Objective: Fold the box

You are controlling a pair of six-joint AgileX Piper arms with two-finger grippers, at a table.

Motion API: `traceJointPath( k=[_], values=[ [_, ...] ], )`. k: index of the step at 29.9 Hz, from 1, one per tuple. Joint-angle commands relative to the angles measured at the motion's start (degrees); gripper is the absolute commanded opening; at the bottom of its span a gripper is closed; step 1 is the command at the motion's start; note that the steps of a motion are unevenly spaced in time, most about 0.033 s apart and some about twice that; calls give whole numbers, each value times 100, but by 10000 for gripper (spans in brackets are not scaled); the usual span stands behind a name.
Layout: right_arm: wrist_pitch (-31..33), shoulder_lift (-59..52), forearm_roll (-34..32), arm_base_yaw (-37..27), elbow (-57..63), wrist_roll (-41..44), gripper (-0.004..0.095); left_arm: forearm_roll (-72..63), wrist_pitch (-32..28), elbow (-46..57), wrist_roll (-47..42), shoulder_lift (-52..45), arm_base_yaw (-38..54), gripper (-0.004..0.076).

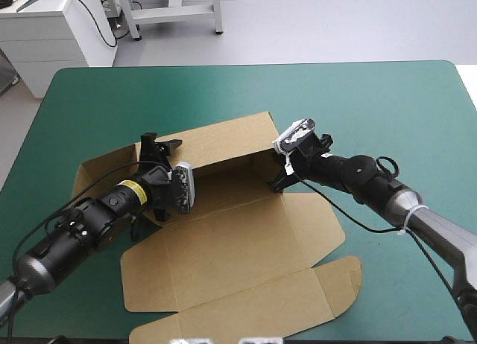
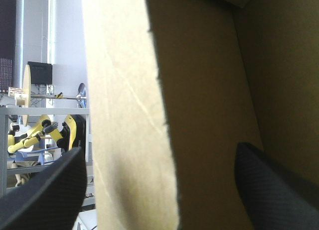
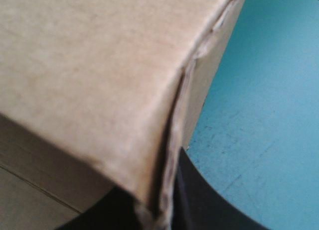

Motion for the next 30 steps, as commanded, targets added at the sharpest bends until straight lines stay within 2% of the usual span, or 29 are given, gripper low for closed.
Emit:
traceJointPath(
  k=[1, 13, 16, 21, 24, 27, 28, 30],
  values=[
    [288, -213, -12, 41, -178, -22, -15, -57, 33, -133, -143, -527, -155, 589],
    [238, -213, -12, 41, -178, 22, -15, -57, 736, -133, -143, -1724, -1563, 585],
    [238, -213, -12, 41, -178, 108, -15, -57, 810, -133, -143, -1779, -1933, 547],
    [238, -213, -12, 41, -178, 125, -15, -57, 798, -133, -143, -1769, -2553, 374],
    [175, -213, -12, 41, -178, 125, -15, -46, 798, -143, -143, -1769, -2907, 221],
    [142, -213, -12, 41, -178, 125, -15, -57, 850, -261, -152, -1757, -3064, 30],
    [131, -213, -12, 41, -178, 125, -15, -69, 930, -346, -230, -1717, -3064, -6],
    [117, -213, -12, 41, -178, 125, -15, -25, 1391, -682, -638, -1529, -3064, 22]
  ],
)
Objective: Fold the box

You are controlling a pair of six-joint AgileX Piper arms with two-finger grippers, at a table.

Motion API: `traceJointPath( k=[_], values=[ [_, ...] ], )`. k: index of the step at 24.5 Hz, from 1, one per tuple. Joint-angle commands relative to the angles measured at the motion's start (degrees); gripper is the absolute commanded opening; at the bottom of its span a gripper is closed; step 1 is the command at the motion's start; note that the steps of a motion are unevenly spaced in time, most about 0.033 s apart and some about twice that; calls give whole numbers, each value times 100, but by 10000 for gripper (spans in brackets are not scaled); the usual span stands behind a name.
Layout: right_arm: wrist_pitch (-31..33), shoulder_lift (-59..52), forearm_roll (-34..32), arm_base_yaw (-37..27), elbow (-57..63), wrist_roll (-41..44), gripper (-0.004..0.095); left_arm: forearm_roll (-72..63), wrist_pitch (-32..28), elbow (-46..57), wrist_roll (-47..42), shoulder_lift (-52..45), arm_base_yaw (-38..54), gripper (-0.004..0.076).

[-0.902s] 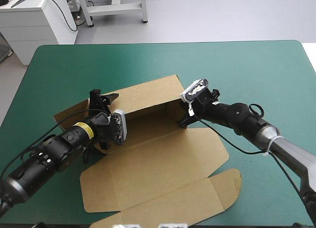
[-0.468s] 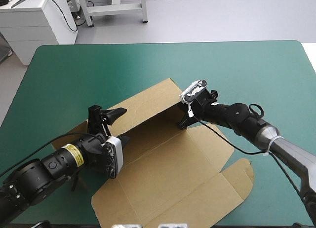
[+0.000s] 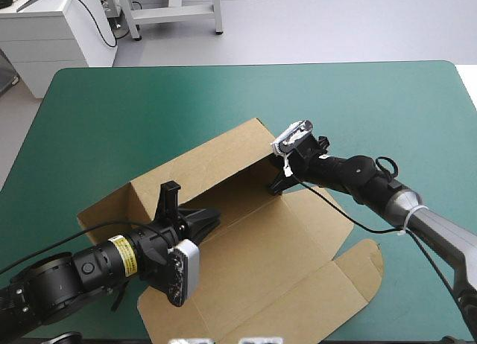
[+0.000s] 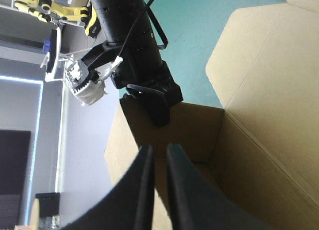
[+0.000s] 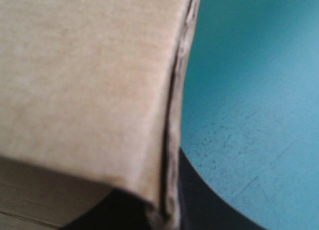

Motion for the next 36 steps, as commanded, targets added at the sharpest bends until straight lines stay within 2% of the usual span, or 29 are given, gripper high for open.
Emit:
traceJointPath(
  k=[1, 3, 6, 13, 14, 15, 16, 19, 21, 23, 24, 25, 27, 31, 36],
  values=[
    [-50, -208, 43, 15, -172, -2, -15, 18, 399, -701, -607, 294, -33, 19],
    [-74, -208, 43, 15, -172, -2, -15, 30, 1186, -1230, -695, 706, 5, 19],
    [-72, -208, 34, 15, -172, -2, -15, 55, 2045, -2126, -741, 1345, 5, 19],
    [-59, -215, 34, 15, -172, 20, -15, -110, 3195, -4134, -1101, 2432, 372, 19],
    [-59, -215, 31, 15, -172, 30, -15, -281, 3638, -4693, -1253, 2605, 769, 19],
    [-59, -215, 31, 15, -172, 35, -15, -404, 3816, -4929, -1284, 2656, 987, 19],
    [-84, -215, 21, 15, -172, 35, -15, -790, 4164, -5263, -1406, 2699, 1651, 19],
    [-137, -215, -15, 15, -172, 35, -15, -1424, 4289, -5409, -1562, 2625, 2848, 15],
    [-137, -215, -130, 15, -172, 44, -15, -1875, 4289, -5398, -1931, 2548, 4024, 15],
    [-140, -220, -150, 15, -177, 59, -15, -2110, 4303, -5398, -2369, 2548, 4722, 15],
    [-149, -220, -165, 15, -186, 59, -15, -2160, 4309, -5398, -2740, 2538, 5076, 15],
    [-140, -220, -170, 15, -199, 86, -15, -2155, 4465, -5398, -3526, 2538, 5692, 15],
    [-140, -228, -205, 15, -199, 86, -15, -2155, 4754, -5388, -3882, 2538, 6248, 15],
    [-153, -228, -219, 2, -199, 86, -15, -2083, 4914, -5384, -3871, 2538, 6648, 15],
    [-229, -400, -320, -10, -199, 188, -15, -2125, 4902, -5384, -3871, 2538, 6653, 4]
  ],
)
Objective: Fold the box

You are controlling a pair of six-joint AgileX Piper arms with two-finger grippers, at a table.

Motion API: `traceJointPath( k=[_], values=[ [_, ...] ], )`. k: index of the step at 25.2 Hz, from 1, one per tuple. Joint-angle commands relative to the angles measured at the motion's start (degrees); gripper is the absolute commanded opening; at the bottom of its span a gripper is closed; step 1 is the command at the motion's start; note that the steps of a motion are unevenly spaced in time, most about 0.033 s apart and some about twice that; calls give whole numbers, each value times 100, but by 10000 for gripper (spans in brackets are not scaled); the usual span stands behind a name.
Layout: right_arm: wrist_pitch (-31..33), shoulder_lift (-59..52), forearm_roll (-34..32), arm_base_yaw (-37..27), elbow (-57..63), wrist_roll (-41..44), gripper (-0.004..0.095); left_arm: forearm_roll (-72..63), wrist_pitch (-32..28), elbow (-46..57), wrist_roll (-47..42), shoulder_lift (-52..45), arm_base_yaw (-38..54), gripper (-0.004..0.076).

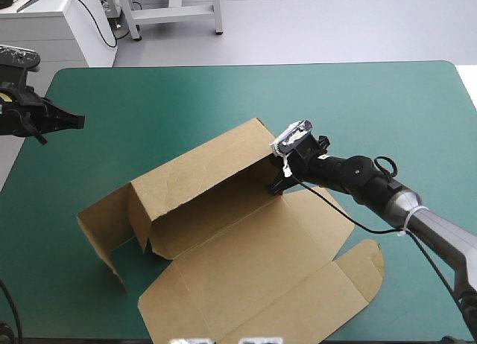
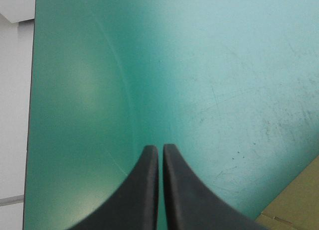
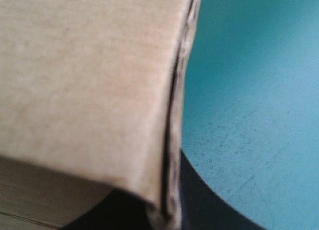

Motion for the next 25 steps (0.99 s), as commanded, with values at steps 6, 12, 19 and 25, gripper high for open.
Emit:
traceJointPath(
  k=[6, 12, 19, 25],
  values=[
    [275, -937, -1974, -472, -205, 2072, -15, -123, -34, -167, -68, -189, 14, 4],
    [2341, -1158, -3802, -1063, -861, 4225, -15, -123, -42, -167, -68, -189, 14, 4],
    [4238, -985, -5492, -1142, -2029, 5955, -15, -123, -31, -167, -110, -189, 14, 4],
    [4856, -134, -5691, -1142, -2272, 6295, -15, -324, -31, -167, 2, -189, 14, 4]
  ],
)
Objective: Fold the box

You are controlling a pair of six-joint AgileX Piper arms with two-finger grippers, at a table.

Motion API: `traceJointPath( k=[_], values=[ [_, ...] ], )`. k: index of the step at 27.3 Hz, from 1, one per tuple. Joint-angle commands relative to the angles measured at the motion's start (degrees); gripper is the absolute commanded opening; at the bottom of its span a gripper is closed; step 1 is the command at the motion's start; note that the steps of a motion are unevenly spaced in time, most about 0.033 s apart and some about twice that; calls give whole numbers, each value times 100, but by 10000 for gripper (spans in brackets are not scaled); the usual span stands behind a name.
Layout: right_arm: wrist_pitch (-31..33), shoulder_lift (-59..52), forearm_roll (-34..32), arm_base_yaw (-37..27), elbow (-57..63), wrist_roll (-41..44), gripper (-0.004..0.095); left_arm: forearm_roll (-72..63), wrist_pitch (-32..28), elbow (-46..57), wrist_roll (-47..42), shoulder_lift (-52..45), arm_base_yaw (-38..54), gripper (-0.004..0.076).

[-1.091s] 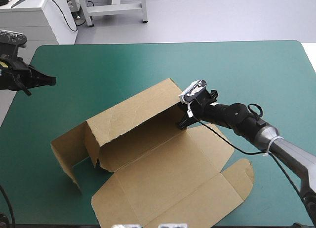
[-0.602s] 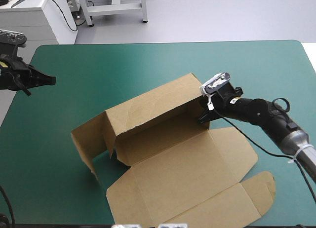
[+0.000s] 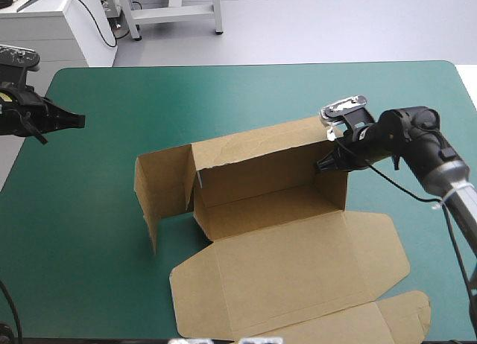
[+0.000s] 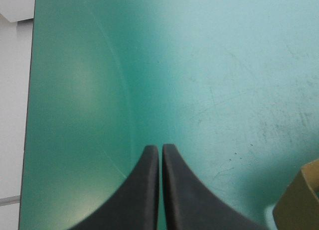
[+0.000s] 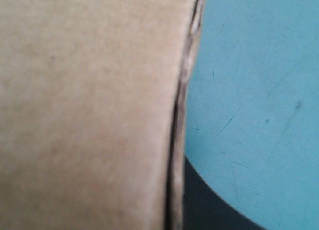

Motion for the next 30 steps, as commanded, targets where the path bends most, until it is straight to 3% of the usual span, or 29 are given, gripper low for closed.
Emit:
traceJointPath(
  k=[1, 9, 12, 15, 16, 19, 22, 30],
  values=[
    [400, 448, -111, -9, -329, 245, -15, -318, -31, -167, 91, -180, 12, -1],
    [468, 2039, -104, -9, -1908, 635, -15, -386, -44, -167, 133, -168, 12, -8],
    [840, 2471, -104, -9, -2488, 701, 21, -479, -44, -167, 160, -168, 12, -8],
    [1234, 2839, -58, -9, -2989, 690, 173, -480, -44, -167, 225, -168, 12, -8],
    [1299, 2938, 44, -9, -3145, 590, 269, -480, -44, -167, 225, -168, 12, -8],
    [1175, 2991, 135, -9, -3339, 525, 497, -480, -44, -167, 225, -168, 12, -8],
    [1165, 2969, 40, -9, -3544, 460, 650, -482, -44, -167, 225, -168, 12, -8],
    [1300, 2607, -187, -9, -3840, 578, 682, -482, -44, -167, 267, -156, 12, -8]
  ],
)
